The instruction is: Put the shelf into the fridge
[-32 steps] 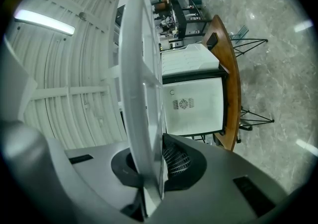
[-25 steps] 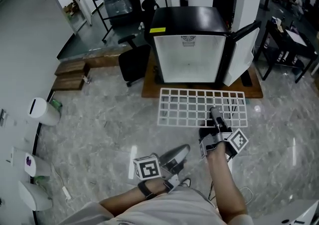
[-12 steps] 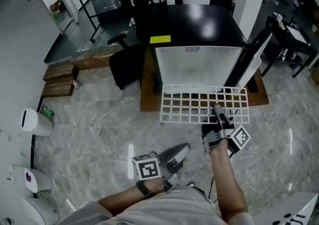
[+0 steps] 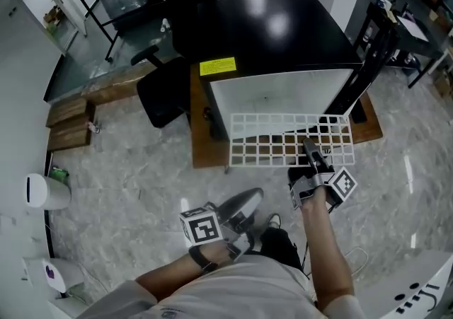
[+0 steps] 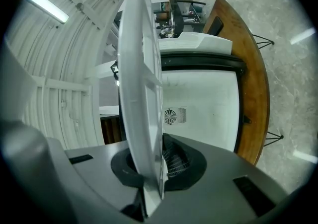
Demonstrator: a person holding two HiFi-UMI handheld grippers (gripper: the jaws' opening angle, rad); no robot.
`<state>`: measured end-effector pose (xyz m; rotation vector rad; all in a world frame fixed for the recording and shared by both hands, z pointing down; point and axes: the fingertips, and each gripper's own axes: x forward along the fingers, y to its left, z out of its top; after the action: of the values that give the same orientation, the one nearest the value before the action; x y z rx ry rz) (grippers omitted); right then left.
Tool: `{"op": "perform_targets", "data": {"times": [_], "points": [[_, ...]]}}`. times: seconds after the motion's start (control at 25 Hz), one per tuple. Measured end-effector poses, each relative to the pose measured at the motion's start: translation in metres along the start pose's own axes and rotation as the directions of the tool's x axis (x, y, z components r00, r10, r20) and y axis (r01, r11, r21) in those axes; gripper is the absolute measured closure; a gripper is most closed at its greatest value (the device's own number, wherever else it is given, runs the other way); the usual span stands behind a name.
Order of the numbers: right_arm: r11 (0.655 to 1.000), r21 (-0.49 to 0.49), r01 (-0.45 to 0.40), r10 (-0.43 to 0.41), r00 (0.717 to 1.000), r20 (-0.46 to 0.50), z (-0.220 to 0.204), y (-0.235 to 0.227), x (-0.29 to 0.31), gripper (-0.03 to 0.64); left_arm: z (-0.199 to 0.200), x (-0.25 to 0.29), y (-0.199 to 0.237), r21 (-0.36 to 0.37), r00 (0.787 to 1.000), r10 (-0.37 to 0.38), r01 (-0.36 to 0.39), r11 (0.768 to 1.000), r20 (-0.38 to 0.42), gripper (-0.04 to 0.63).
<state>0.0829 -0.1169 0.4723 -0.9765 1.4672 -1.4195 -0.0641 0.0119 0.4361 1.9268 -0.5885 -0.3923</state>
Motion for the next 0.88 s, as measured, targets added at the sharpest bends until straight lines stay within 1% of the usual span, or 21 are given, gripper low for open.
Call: {"op": "perform_targets", "data": {"times": [0.2, 0.36, 0.52, 0.76, 0.88], "points": [[1.000, 0.006, 0.025, -0.024, 0.999, -0.036, 0.002, -0.018, 0.021, 0.571, 0.016, 0.013, 0.016, -0.009, 0.999, 0.046, -0.046, 0.999, 0.018, 0.589], [0.999, 0.035, 0.037, -0.034, 0.997, -0.067, 0.002, -0.029, 0.036, 0.571, 0.023, 0.026, 0.020, 0.002, 0.997, 0.073, -0.074, 0.997, 0.029, 0.589], [0.997, 0.065, 0.028, -0.022, 0.996, -0.092, -0.002, -0.031, 0.050, 0.571, 0.028, 0.036, 0.021, -0.010, 0.995, 0.092, -0.092, 0.996, 0.045, 0.589], [0.999, 0.047, 0.003, 0.002, 0.995, -0.104, 0.011, -0.036, 0.056, 0.571, 0.024, 0.049, 0.032, -0.017, 0.993, 0.103, -0.102, 0.995, 0.053, 0.589], [0.999, 0.034, -0.003, 0.008, 0.991, -0.132, 0.005, -0.041, 0.063, 0.571, 0.027, 0.049, 0.034, -0.025, 0.992, 0.109, -0.108, 0.994, 0.059, 0.589]]}}
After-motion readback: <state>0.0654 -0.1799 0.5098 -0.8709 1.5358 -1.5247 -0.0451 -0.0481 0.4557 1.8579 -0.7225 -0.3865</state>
